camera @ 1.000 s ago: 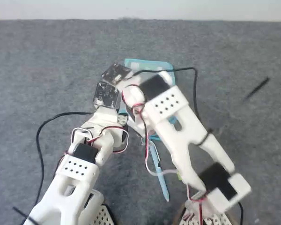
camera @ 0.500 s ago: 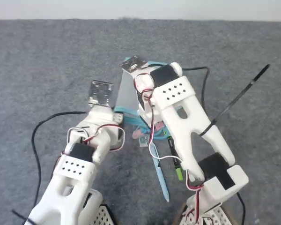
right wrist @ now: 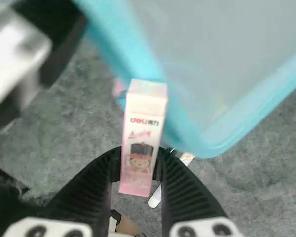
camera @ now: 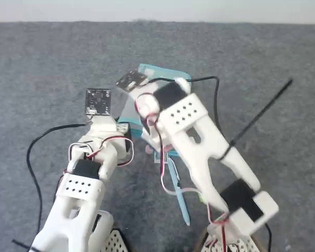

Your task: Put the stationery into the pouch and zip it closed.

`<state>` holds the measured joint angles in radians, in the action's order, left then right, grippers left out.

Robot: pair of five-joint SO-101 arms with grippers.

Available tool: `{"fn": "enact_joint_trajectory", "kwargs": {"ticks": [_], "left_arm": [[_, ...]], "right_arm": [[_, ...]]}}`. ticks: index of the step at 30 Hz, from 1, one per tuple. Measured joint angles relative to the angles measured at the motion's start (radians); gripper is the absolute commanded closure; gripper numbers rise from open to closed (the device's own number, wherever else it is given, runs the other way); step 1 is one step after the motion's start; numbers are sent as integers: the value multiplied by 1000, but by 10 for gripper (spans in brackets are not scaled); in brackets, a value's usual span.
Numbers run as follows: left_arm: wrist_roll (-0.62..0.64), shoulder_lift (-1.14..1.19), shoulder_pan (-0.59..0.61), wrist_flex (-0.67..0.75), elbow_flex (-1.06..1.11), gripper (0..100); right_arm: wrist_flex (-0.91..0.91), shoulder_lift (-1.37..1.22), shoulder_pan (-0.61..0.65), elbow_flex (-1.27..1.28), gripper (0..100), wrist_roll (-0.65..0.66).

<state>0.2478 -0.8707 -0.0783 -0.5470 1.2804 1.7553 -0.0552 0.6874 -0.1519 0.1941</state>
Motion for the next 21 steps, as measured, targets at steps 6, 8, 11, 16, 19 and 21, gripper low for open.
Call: {"fn": "enact_joint_trajectory", "kwargs": {"ticks": [6,8,11,16,19,21], "left_arm": [[38,0,35,0,-2,990],[40,0,37,0,-2,990],[40,0,37,0,-2,990],[40,0,37,0,-2,990],[40,0,37,0,-2,990],[40,0,37,0,-2,990]], "right_arm": [[0,66,32,86,993,18],[0,66,34,86,993,20],[-5,60,34,86,993,17],[-23,-35,34,83,993,-8],[-17,-78,35,25,993,-26],[-2,-101,35,-37,993,-31]]}}
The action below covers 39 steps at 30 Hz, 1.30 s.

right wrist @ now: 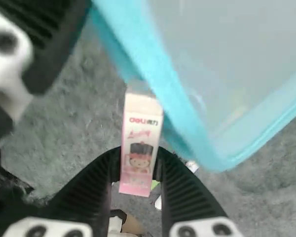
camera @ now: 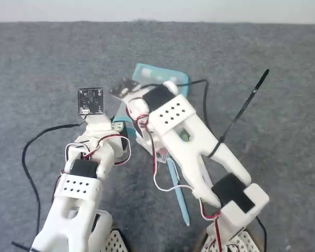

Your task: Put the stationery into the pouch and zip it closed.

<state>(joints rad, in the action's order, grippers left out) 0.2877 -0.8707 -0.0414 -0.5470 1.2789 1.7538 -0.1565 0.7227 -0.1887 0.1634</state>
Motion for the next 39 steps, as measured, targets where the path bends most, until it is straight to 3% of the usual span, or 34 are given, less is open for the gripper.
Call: {"fn": "enact_joint_trajectory", "kwargs": {"ticks": [13,21,31,39], "left_arm": [[-2,0,2,0,0,990],[-52,0,-106,0,0,990],[-89,0,-138,2,-2,990],[-92,0,-150,11,-5,990]], "right_arm": [[3,-241,-68,-256,993,-15],[5,-304,-155,-417,992,-87],[8,-304,-146,-496,718,-87],[8,-304,-114,-509,740,-84]]}}
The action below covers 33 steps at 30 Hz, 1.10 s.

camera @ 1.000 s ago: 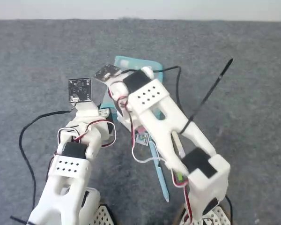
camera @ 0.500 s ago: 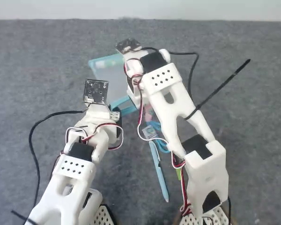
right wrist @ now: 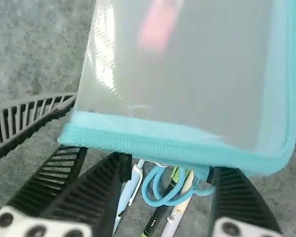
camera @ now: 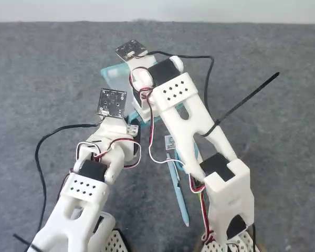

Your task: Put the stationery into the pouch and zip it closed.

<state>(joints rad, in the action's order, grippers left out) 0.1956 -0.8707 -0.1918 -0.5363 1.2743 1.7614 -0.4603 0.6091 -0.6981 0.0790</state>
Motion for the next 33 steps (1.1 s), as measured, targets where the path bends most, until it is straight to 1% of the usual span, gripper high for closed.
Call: {"fn": "enact_joint_trajectory", "kwargs": {"ticks": [5,9,14,19,22,28,31,33], "left_arm": [[0,-2,-3,0,-5,990],[0,-6,-5,-9,-5,990],[-9,-5,9,-9,-3,990],[-9,-5,28,-9,-3,990],[-9,-5,35,-9,-3,990],[-9,-5,66,-9,-3,990],[-9,-5,72,-9,-3,990],[-9,-5,74,-9,-3,990]], "right_arm": [[0,46,-2,0,762,23],[0,221,-40,78,762,44],[0,493,-143,371,761,54],[-2,692,-203,730,761,130],[-29,747,-210,941,761,172],[-195,778,-215,1320,764,230],[-279,778,-219,1421,764,233],[-301,778,-215,1447,764,239]]}}
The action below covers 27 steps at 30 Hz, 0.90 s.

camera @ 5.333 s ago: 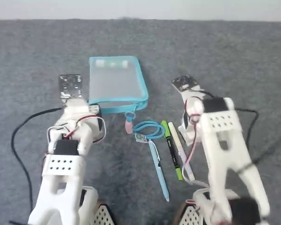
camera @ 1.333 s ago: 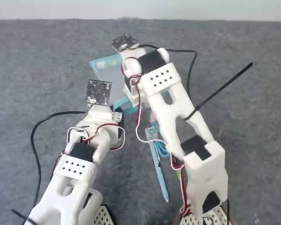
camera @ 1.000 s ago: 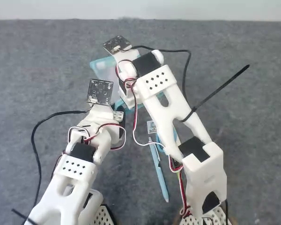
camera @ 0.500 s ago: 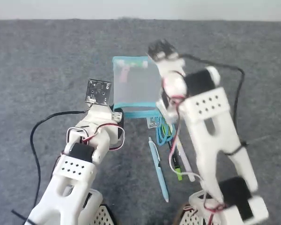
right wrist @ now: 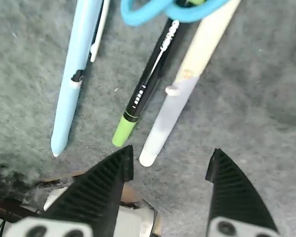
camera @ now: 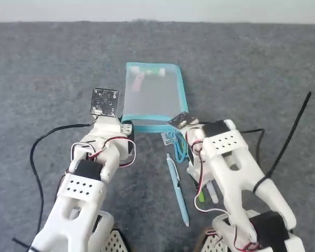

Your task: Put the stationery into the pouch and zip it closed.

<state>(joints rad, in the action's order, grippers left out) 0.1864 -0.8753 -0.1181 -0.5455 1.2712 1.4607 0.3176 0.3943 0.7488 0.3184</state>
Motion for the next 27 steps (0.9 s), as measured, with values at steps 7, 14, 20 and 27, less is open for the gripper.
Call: {"fn": "enact_joint_trajectory", "kwargs": {"ticks": [7,14,20,27], "left_arm": [[0,0,0,0,0,990],[0,0,0,0,0,990],[0,0,0,0,0,990],[0,0,0,0,0,989]], "right_arm": [[-98,3,-2,87,764,3],[-226,3,0,176,765,3],[-285,-38,-5,184,850,3],[-348,-155,-152,141,988,3]]}}
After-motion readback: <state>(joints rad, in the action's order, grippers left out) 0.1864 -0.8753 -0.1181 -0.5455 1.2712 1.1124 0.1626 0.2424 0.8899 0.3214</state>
